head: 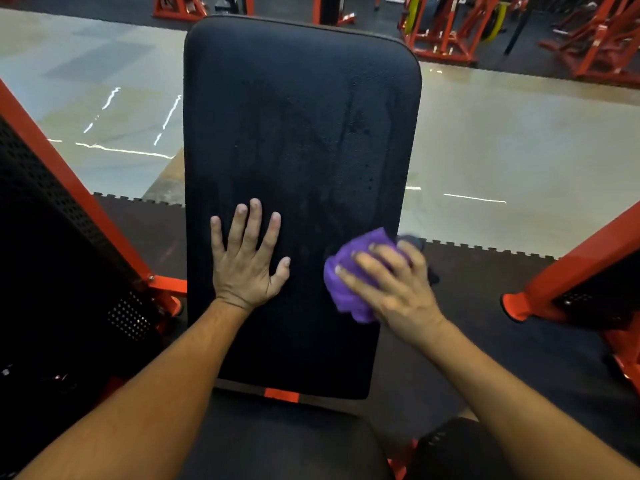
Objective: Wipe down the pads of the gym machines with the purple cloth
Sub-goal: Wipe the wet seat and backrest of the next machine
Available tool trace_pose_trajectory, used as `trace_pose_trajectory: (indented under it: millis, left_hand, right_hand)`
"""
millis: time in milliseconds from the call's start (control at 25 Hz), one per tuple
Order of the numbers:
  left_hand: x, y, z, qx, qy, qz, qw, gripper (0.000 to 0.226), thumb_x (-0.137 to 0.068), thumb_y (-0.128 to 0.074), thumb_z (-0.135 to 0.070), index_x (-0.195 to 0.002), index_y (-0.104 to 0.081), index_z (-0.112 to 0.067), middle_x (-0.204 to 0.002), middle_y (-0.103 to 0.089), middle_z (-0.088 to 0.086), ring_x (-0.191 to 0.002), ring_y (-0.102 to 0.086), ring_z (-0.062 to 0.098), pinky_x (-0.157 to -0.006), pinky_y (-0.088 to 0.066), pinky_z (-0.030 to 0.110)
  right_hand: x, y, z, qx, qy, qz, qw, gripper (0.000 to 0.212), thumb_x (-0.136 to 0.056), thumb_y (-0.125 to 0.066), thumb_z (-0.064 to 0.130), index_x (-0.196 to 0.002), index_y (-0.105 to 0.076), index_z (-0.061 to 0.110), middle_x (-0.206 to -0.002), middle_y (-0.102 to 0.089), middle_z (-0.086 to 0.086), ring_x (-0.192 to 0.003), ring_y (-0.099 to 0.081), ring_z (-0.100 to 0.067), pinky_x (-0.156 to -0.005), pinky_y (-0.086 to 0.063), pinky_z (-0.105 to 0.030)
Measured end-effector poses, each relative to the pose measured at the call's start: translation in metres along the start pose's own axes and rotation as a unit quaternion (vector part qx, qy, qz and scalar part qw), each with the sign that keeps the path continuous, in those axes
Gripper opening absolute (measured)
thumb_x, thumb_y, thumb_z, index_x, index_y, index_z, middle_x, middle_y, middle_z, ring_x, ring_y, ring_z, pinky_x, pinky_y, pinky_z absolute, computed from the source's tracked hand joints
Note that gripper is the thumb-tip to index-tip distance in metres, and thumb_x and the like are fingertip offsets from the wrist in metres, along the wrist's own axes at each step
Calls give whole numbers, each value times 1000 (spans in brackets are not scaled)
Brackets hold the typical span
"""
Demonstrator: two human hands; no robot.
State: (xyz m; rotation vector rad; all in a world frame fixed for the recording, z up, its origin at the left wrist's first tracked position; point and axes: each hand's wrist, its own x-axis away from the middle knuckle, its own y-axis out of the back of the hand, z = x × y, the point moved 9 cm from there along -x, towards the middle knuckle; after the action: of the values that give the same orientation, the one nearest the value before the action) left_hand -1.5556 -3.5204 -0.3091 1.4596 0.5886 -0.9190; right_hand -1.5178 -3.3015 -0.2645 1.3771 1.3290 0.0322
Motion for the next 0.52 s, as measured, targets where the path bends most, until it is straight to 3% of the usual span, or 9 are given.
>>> trace_pose_trajectory:
  millis: [80,160,240,360,400,520]
  left_hand:
    - [-2,1,1,-7,-1,-7,1000,77,-100,-31,-56,-166,-8,-22,-174,4,5,-160,3,23,-126,-1,58]
    - [1,1,0,-3,-2,-10,1000,78,-100,-32,-55,-166,-9,-22,-174,4,5,-160,2,23,-126,-2,58]
    - [1,1,-1,-10,-2,-16,1000,78,-100,-32,-55,-166,-9,-22,-174,3,6,-160,1,24,-126,-2,58]
    - [0,2,-1,-12,-5,-14,1000,77,-100,-30,-55,-166,-9,-21,-174,3,5,-160,2,24,-127,-2,58]
    - [0,2,-1,-15,-6,-15,1000,77,-101,-29,-55,-166,-9,-21,-174,4,5,-160,2,23,-127,-1,57]
    - [1,3,-1,-7,-4,-17,1000,77,-100,-29,-54,-166,-9,-21,-174,4,5,-160,2,23,-127,0,56]
  right_hand:
    - [-47,27,-35,6,-77,-81,994,40,-92,-66,10,-131,-69,18,-133,-57,-10,-122,-47,-34,-103,-39,-55]
    - [-58,29,-42,8,-127,-97,987,46,-86,-65,7,-130,-69,17,-131,-61,-13,-121,-46,-34,-100,-39,-53]
    - [-29,7,-8,-4,-89,-52,995,45,-87,-60,11,-131,-69,18,-136,-54,-9,-121,-45,-34,-103,-34,-53]
    - [44,-30,51,17,48,109,993,46,-90,-50,19,-134,-66,19,-140,-44,-5,-126,-43,-33,-114,-23,-50]
    - [49,-32,52,20,72,129,989,46,-91,-48,19,-133,-66,20,-139,-46,-5,-126,-44,-33,-113,-25,-48]
    - [-12,-2,22,1,66,57,996,36,-97,-48,17,-128,-67,17,-134,-56,-9,-118,-46,-35,-98,-35,-48]
